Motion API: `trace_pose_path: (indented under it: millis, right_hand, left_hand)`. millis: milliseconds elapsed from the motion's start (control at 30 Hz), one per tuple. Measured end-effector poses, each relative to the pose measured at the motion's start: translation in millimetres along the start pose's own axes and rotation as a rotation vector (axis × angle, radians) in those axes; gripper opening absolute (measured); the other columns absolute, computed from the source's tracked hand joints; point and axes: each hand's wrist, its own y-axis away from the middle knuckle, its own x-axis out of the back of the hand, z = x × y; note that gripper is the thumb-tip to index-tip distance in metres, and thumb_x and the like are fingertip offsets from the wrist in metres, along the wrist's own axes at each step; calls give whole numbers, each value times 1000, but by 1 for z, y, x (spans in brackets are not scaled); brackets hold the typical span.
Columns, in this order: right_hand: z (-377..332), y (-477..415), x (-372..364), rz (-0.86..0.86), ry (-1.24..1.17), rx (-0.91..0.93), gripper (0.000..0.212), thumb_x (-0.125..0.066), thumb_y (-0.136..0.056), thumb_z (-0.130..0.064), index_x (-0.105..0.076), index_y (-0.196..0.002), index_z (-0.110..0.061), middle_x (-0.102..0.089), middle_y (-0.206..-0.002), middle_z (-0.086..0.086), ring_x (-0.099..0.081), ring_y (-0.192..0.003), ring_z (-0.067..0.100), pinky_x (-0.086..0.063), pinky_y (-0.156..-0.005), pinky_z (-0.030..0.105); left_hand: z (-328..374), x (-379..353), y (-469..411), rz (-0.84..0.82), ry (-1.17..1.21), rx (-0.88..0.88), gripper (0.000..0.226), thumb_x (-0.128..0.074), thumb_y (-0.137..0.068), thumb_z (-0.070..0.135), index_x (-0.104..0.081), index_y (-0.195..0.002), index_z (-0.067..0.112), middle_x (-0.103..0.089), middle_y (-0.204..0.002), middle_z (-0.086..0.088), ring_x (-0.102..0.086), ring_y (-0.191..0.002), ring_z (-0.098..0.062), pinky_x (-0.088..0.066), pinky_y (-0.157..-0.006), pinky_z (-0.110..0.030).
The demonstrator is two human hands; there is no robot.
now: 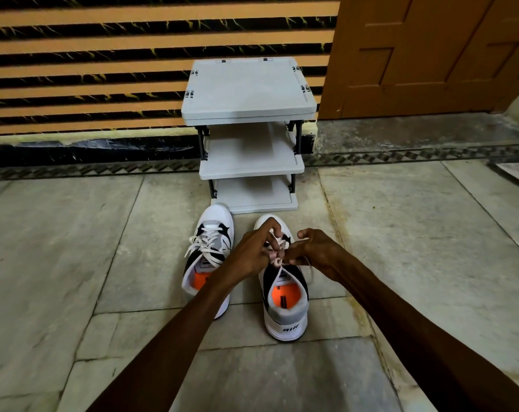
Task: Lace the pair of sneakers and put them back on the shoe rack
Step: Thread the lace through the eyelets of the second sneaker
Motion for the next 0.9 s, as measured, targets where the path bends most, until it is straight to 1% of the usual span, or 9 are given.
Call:
trace_pose_path:
  millis: [67,200,300,367,467,567,667,767,900]
  right_hand:
    - [1,3,-3,96,239,160,60,-86,-61,2,-43,-100,-14,-72,-84,13,-69,-73,24,-60,-71,37]
    - [5,11,-19,235,861,688,44,-77,-67,-9,-44,-94,-19,-68,-70,0,-66,-60,18,-54,-56,33]
    - [13,20,-24,281,1141,986,49,-70,-70,-7,-40,-108,-19,-70,-78,6,-64,-65,26,-36,-54,26]
    - [22,22,-20,334,1237,1104,52,-74,-65,-6,-39,-102,-20,-67,-73,6,-61,-60,28,-28,-52,24]
    - [32,20,-16,403,1246,1189,53,-79,-61,-8,-48,-102,-20,-66,-75,4,-60,-62,25,-29,-49,22]
    - [37,17,-15,388,1186,1228,46,-65,-73,-12,-55,-118,-17,-70,-86,4,-62,-74,23,-43,-54,24]
    - [40,12,-13,354,1135,1188,48,-66,-75,-8,-57,-121,-16,-68,-90,7,-60,-80,23,-41,-62,24]
    - [38,11,-14,343,1097,1159,48,-71,-69,-1,-49,-108,-20,-64,-86,7,-51,-78,19,-25,-63,17]
    - [38,14,-15,307,1060,1133,46,-72,-67,0,-47,-100,-20,-62,-83,7,-55,-71,25,-40,-55,28]
  left_hand:
    - [-1,2,0,-2,-7,3,40,-56,-83,-8,-40,-101,24,-60,-93,-13,-65,-66,-15,-49,-57,-22]
    - [-3,-4,-2,30,-17,34,40,-53,-83,-8,-34,-107,18,-58,-83,-6,-62,-67,-19,-48,-58,-26]
    - [-5,-6,-5,69,29,77,38,-53,-88,-3,-34,-114,19,-59,-80,-3,-59,-69,-17,-51,-62,-30]
    - [-4,-6,-6,72,138,162,36,-48,-92,0,-39,-117,24,-60,-80,-4,-57,-65,-14,-47,-54,-24]
    - [-5,-4,-8,7,300,307,38,-42,-92,-1,-57,-116,24,-62,-83,-9,-52,-61,-14,-36,-48,-20]
    - [1,0,-11,-110,322,395,37,-40,-90,8,-69,-94,31,-63,-73,-3,-47,-59,-10,-32,-51,-23]
    - [11,7,-14,-178,349,461,34,-39,-88,4,-65,-73,20,-61,-61,0,-47,-54,-11,-29,-52,-24]
    - [15,11,-18,-198,386,513,30,-41,-87,-5,-62,-71,10,-57,-59,-6,-45,-52,-14,-32,-53,-24]
    - [12,11,-19,-166,411,560,31,-44,-85,-13,-63,-73,9,-62,-59,-6,-51,-55,-14,-39,-53,-21]
